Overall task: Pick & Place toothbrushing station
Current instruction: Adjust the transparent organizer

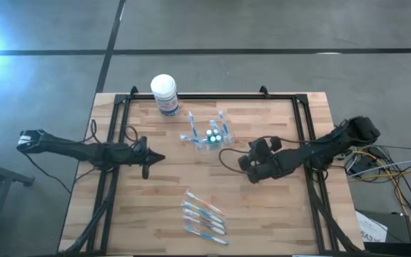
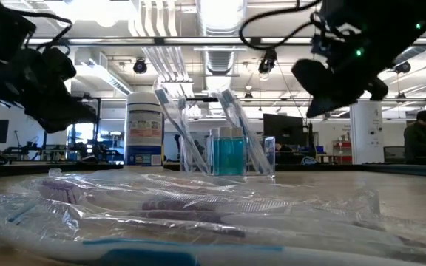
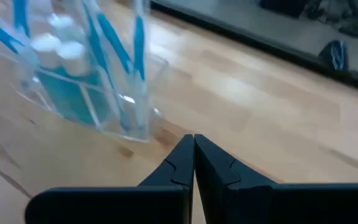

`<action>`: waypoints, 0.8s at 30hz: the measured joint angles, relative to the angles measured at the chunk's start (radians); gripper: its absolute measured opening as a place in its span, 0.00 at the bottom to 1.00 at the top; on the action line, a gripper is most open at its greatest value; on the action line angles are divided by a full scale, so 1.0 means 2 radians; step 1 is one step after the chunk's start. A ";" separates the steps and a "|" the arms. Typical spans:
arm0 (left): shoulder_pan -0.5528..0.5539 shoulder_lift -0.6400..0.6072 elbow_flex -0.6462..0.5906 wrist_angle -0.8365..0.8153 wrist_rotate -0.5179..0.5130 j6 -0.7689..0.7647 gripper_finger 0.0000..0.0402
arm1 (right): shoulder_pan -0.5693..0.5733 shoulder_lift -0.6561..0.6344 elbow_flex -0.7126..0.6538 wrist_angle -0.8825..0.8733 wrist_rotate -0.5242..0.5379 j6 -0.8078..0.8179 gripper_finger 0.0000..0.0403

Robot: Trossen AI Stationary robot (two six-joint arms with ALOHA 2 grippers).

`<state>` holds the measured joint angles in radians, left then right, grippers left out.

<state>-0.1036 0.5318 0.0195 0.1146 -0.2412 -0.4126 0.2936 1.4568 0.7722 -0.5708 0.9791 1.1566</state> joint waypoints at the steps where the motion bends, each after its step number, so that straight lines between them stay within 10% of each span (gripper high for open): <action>1: 0.002 0.011 0.005 0.002 -0.005 0.002 0.01 | -0.008 -0.004 -0.010 0.011 -0.010 -0.009 0.02; 15: 0.031 0.179 0.042 0.114 -0.024 0.052 0.01 | -0.103 -0.021 -0.131 0.286 -0.109 -0.292 0.02; 24: 0.033 0.296 0.095 0.130 -0.075 0.023 0.01 | -0.153 -0.021 -0.206 0.487 -0.139 -0.323 0.02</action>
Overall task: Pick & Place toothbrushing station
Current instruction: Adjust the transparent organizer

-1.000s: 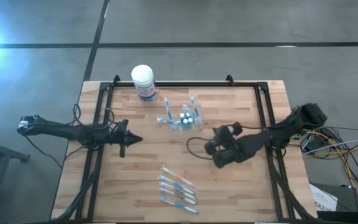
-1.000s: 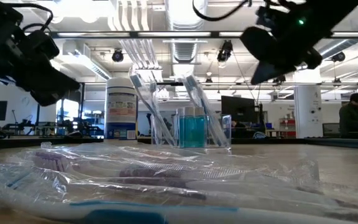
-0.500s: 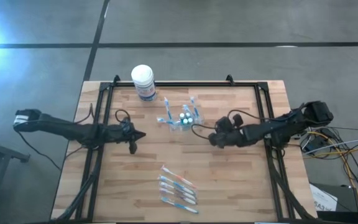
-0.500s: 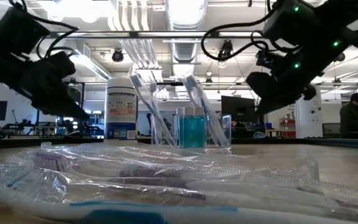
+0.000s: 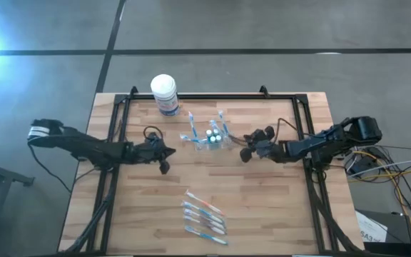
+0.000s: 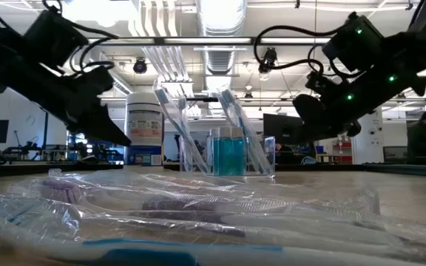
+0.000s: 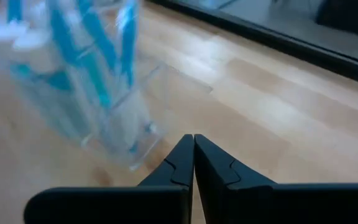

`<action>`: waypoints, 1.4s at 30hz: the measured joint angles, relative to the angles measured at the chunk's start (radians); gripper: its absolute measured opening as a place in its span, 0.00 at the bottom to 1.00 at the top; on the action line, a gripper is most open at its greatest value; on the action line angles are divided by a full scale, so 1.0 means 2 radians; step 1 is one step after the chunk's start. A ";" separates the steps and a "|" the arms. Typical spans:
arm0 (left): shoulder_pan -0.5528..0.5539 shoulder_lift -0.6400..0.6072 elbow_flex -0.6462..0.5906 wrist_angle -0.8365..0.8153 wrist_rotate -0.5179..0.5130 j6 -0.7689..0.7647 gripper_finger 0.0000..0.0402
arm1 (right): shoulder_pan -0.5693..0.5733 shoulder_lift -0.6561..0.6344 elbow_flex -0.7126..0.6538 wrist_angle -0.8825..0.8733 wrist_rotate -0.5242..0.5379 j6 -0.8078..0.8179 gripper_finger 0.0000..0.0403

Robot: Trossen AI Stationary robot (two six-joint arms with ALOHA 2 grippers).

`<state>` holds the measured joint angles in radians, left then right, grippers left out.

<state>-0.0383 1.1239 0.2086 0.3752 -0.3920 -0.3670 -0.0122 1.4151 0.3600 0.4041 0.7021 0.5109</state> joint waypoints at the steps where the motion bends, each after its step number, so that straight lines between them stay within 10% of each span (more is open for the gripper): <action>1: 0.000 0.013 0.008 0.000 0.000 -0.004 0.01 | -0.006 0.000 -0.009 0.024 -0.005 -0.001 0.02; 17: 0.019 0.162 0.113 0.000 -0.043 -0.014 0.01 | -0.024 0.010 -0.056 0.104 -0.041 0.025 0.02; 42: 0.056 0.164 0.122 0.018 0.005 0.017 0.01 | -0.048 0.136 0.048 0.104 -0.104 -0.035 0.02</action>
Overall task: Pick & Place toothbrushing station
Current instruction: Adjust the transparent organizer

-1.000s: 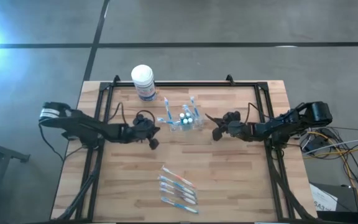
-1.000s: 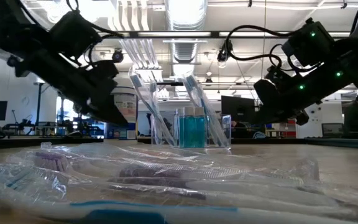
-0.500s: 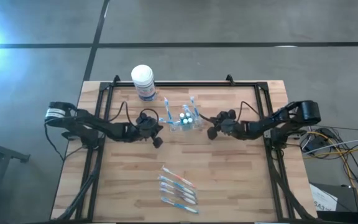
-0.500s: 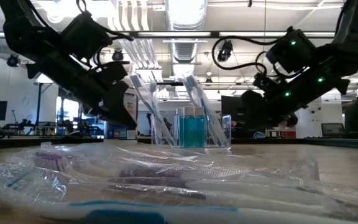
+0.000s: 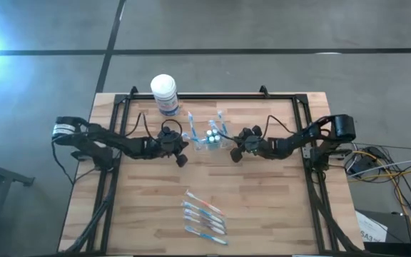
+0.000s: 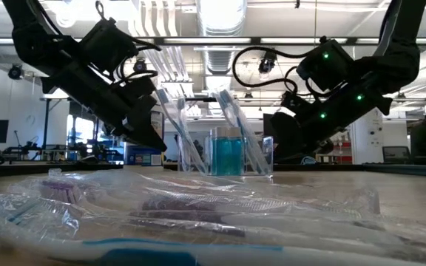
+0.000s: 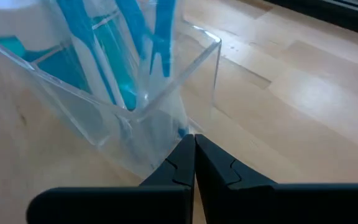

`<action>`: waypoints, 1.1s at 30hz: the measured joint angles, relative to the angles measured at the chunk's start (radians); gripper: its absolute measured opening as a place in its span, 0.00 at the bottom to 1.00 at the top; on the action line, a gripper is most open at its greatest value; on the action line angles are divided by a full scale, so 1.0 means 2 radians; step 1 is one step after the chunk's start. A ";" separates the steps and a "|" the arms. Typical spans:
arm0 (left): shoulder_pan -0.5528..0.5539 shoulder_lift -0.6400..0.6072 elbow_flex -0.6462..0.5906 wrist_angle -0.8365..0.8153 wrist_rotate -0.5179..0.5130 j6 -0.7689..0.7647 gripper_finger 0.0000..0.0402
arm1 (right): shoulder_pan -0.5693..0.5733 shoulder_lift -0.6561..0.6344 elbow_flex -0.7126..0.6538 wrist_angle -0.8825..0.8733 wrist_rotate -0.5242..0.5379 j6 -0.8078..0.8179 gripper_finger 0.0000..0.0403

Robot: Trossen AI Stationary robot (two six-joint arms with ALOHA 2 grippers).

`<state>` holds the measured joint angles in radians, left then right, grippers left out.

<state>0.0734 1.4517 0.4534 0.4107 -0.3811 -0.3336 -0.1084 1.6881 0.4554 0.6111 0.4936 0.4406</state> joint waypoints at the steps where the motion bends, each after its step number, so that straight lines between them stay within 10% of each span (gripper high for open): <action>1: 0.001 0.000 0.000 0.000 0.001 0.000 0.01 | 0.000 0.002 0.002 0.000 0.000 0.000 0.02; 33: 0.009 0.000 -0.001 -0.010 -0.002 0.001 0.01 | 0.033 0.012 0.027 -0.006 -0.024 0.023 0.02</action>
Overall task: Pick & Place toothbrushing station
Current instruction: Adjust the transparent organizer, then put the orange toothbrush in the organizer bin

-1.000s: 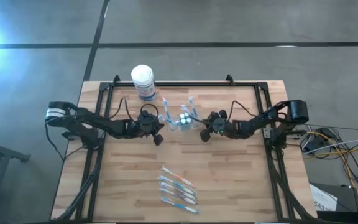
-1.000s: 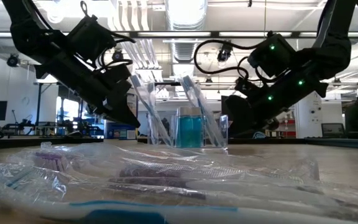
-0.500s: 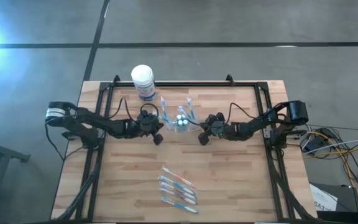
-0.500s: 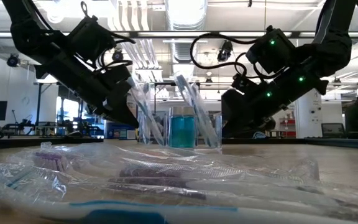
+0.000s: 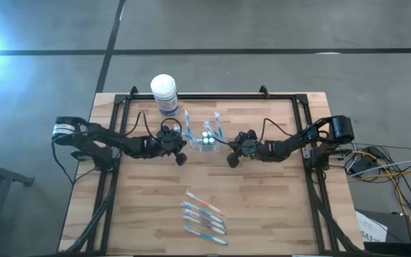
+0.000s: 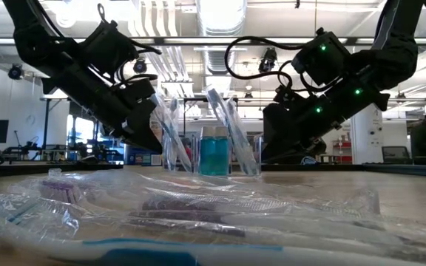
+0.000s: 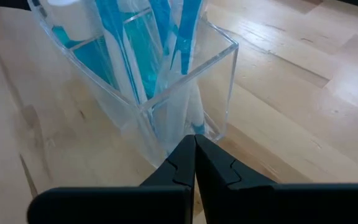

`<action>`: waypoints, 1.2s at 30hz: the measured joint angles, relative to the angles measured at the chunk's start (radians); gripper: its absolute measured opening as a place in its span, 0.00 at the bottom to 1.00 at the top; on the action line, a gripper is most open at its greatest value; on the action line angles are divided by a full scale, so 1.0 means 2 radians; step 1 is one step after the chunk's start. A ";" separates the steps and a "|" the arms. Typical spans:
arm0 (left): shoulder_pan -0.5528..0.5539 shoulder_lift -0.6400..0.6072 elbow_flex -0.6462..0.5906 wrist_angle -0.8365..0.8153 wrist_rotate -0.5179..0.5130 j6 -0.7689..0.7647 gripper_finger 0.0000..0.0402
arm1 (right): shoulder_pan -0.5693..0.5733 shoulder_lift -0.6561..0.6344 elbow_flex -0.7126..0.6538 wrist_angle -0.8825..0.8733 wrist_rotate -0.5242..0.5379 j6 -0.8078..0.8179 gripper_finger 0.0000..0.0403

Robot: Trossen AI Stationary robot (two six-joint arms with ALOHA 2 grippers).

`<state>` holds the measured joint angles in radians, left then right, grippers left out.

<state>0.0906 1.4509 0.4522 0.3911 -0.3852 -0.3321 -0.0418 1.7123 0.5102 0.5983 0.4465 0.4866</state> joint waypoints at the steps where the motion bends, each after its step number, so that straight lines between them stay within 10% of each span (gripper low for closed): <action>1: 0.000 0.000 0.000 0.000 0.000 0.000 0.01 | 0.000 0.000 0.000 0.000 0.000 0.000 0.02; 21: -0.002 -0.036 -0.001 -0.049 0.003 -0.004 0.02 | 0.005 -0.034 -0.007 -0.031 -0.006 0.002 0.02; 31: -0.029 -0.182 -0.059 -0.079 0.004 0.040 0.01 | 0.055 -0.104 -0.017 -0.033 -0.005 -0.056 0.02; 36: -0.048 -0.285 -0.097 -0.081 0.084 0.108 0.04 | 0.102 -0.147 -0.017 -0.029 -0.005 -0.109 0.02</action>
<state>-0.0061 0.8811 0.2586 0.2294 -0.2171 -0.1160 0.1628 1.4187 0.4770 0.5413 0.4366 0.2691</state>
